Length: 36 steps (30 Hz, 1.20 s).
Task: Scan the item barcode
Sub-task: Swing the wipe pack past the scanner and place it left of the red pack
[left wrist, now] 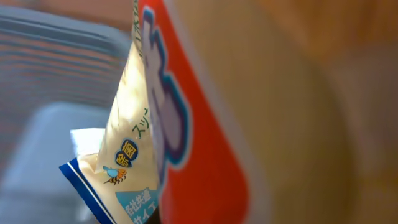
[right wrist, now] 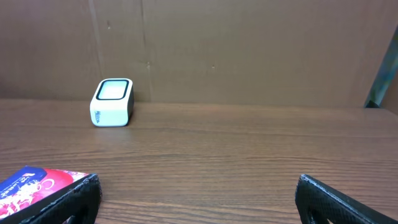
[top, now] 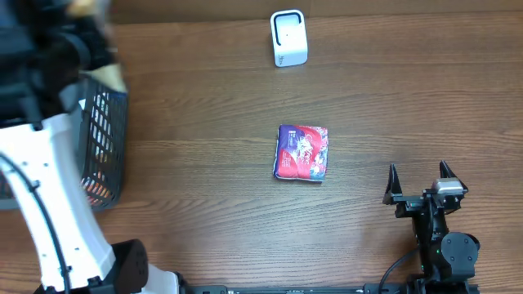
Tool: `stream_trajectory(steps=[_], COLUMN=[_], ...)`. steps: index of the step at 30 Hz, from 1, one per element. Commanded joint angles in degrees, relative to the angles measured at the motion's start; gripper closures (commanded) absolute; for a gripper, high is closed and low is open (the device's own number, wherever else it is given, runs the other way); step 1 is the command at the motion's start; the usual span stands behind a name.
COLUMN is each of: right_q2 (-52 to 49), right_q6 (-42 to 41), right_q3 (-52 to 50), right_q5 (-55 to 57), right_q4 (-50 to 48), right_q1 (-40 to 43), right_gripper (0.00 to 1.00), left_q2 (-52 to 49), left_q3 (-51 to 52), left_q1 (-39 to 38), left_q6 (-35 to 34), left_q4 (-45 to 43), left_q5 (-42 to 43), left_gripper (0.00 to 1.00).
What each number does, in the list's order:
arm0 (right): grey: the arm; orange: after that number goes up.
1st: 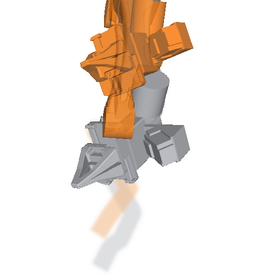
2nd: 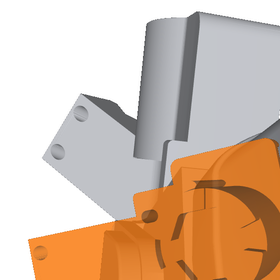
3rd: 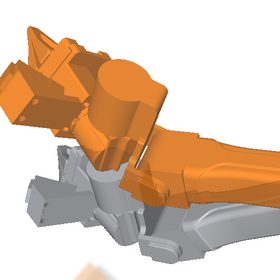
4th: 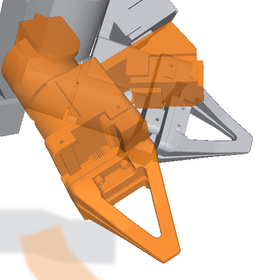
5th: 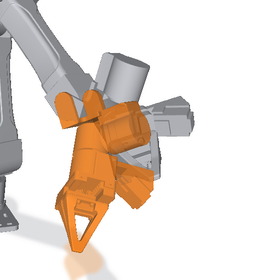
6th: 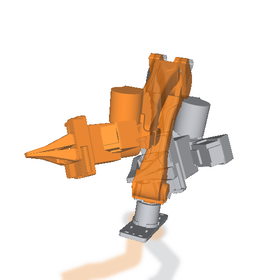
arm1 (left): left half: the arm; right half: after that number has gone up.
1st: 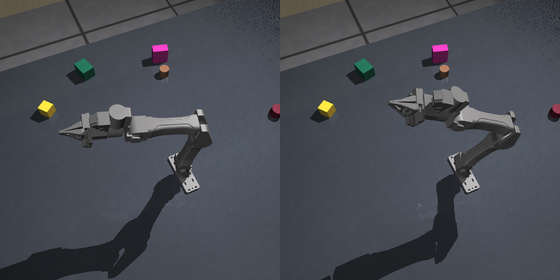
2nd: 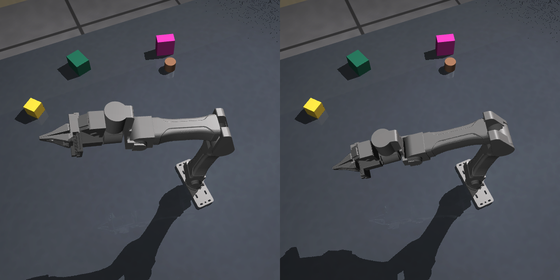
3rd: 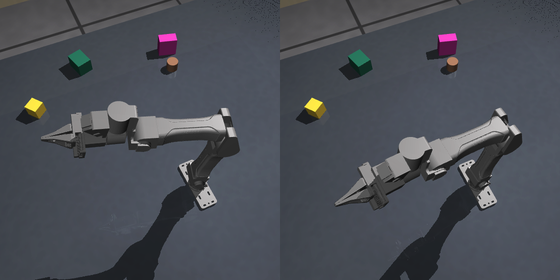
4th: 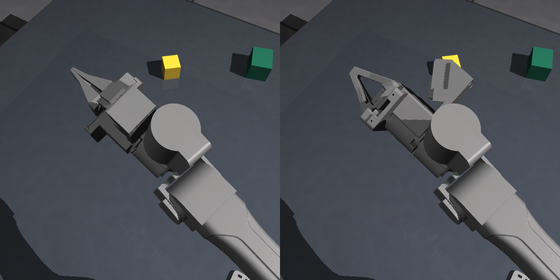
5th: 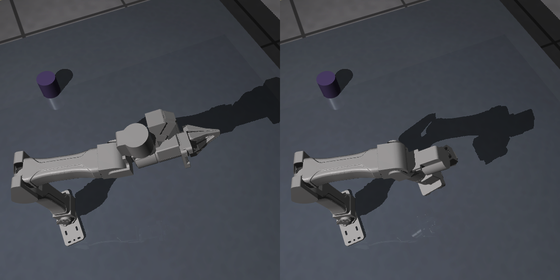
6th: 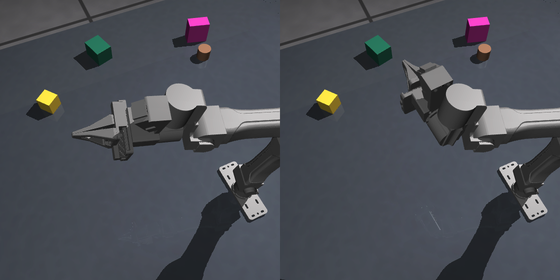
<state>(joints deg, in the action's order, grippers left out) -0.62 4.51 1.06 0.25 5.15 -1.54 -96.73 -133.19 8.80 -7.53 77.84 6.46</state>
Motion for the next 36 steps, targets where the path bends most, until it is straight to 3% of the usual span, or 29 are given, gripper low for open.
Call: stream_trajectory(steps=[1, 4, 8, 12, 20, 22, 25, 28, 31, 36], right_q2=[0.44, 0.46, 0.44, 0.44, 0.46, 0.44, 0.44, 0.46, 0.46, 0.44], right_q6=[0.02, 0.02, 0.02, 0.02, 0.02, 0.02, 0.02, 0.02, 0.02, 0.02], right_q3=[-0.59, -0.59, -0.59, -0.59, -0.59, -0.59, -0.59, -0.59, -0.59, -0.59], right_q5=[0.11, 0.11, 0.11, 0.11, 0.11, 0.11, 0.11, 0.11, 0.11, 0.11], right_q4=[-0.31, -0.31, -0.31, -0.31, -0.28, -0.31, -0.31, -0.31, -0.31, -0.31], right_q1=[0.17, 0.17, 0.17, 0.17, 0.17, 0.17, 0.17, 0.17, 0.17, 0.17], right_gripper=[0.0, 0.0, 0.0, 0.0, 0.0, 0.0, 0.0, 0.0, 0.0, 0.0], left_q2=[-1.79, -4.96, -11.19, -16.37, -26.45, -28.85, -32.09, -34.45, -35.39, -35.26], left_q3=[0.9, 3.89, 11.1, 17.75, 22.84, 22.84, 22.84, 22.84, 22.84, 22.64], left_q1=[-9.92, -17.4, -24.22, -27.96, -36.13, -37.83, -39.36, -39.91, -39.95, -39.95], left_q6=[0.07, -3.78, -14.58, -20.65, -24.33, -24.26, -24.28, -24.24, -24.24, -24.24], left_q4=[2.91, 4.28, 7.02, 5.62, -0.81, -0.94, -0.76, -0.33, -0.37, -4.48], left_q5=[3.89, -0.22, -9.66, -8.79, -4.74, -5.46, -6.01, -5.31, -3.82, 4.72], left_gripper=[0.96, 0.96, 0.96, 0.96, 0.96, 0.85, 0.79, 0.49, 0.43, 0.44])
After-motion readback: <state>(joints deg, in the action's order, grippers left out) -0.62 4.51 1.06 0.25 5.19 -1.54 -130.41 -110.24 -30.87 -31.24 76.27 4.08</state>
